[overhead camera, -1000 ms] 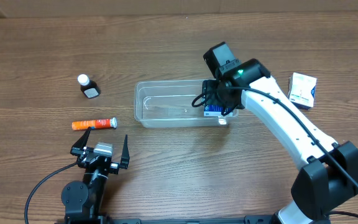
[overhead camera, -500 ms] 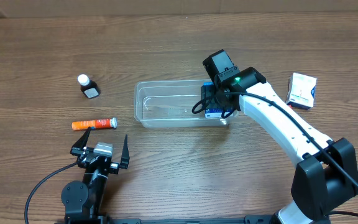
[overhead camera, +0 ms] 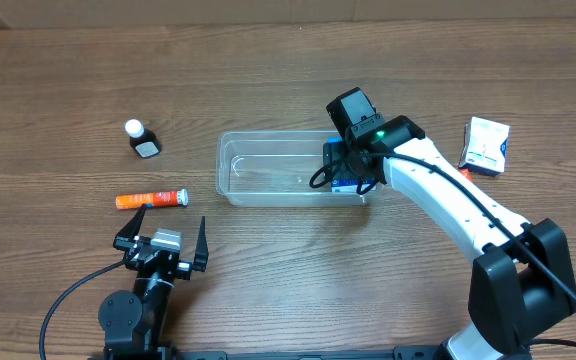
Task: Pack container
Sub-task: 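Carry the blue box into the container and release it, then move the right gripper back and grasp the white box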
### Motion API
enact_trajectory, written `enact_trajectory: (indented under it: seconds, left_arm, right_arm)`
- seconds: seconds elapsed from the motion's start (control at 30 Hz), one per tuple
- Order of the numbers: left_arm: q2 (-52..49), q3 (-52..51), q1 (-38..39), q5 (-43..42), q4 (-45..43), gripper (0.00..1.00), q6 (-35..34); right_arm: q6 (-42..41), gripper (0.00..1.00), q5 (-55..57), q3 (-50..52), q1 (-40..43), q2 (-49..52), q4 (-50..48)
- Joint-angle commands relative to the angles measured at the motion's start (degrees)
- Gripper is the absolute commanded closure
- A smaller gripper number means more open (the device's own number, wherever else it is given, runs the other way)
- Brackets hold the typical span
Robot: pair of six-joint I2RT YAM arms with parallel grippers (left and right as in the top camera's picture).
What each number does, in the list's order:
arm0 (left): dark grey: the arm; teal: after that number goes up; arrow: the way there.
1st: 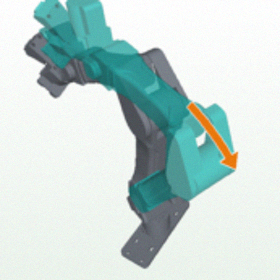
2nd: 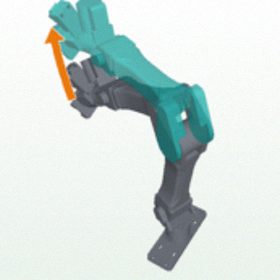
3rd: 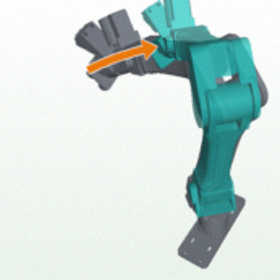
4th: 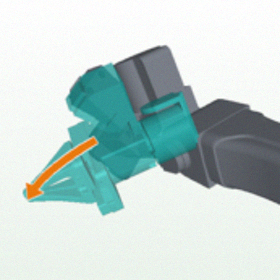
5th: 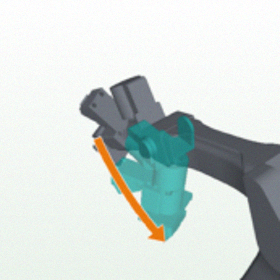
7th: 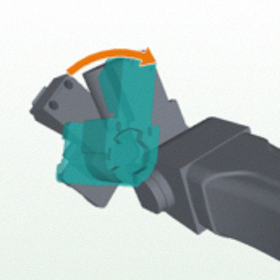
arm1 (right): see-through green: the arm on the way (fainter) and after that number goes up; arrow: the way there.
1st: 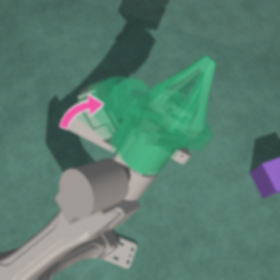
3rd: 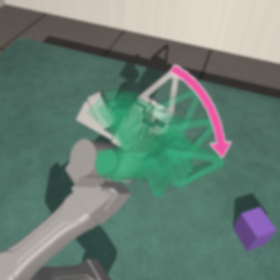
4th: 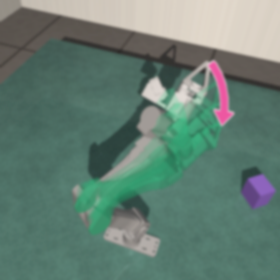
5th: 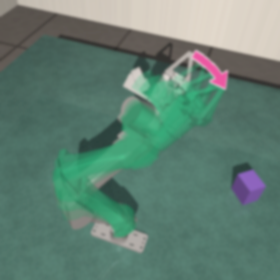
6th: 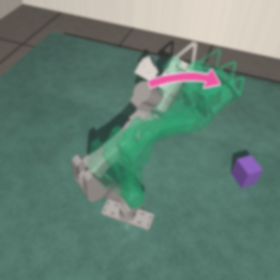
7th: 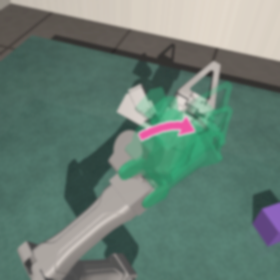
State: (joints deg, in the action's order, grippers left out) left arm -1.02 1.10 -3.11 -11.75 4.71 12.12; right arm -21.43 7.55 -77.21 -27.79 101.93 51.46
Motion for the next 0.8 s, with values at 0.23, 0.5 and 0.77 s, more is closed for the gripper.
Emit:
enact_trajectory:
  seconds: [0.23, 0.5, 0.77]
  left_arm:
    - [0.3, -0.2, -0.2, -0.3, -0.1, 0.00, -0.6]
    - [0.3, -0.2, -0.2, -0.3, -0.1, 0.00, -0.6]
    - [0.3, -0.2, -0.2, -0.3, -0.1, 0.00, -0.6]
  right_arm:
    - [0.2, 0.18, 0.4, -0.1, -0.1, -0.9, -0.5]
    - [0.5, 0.18, -4.2, -14.8, -0.1, -1.2, 13.7]
    - [1.2, 0.16, -5.1, -25.8, 10.3, -2.9, 24.5]
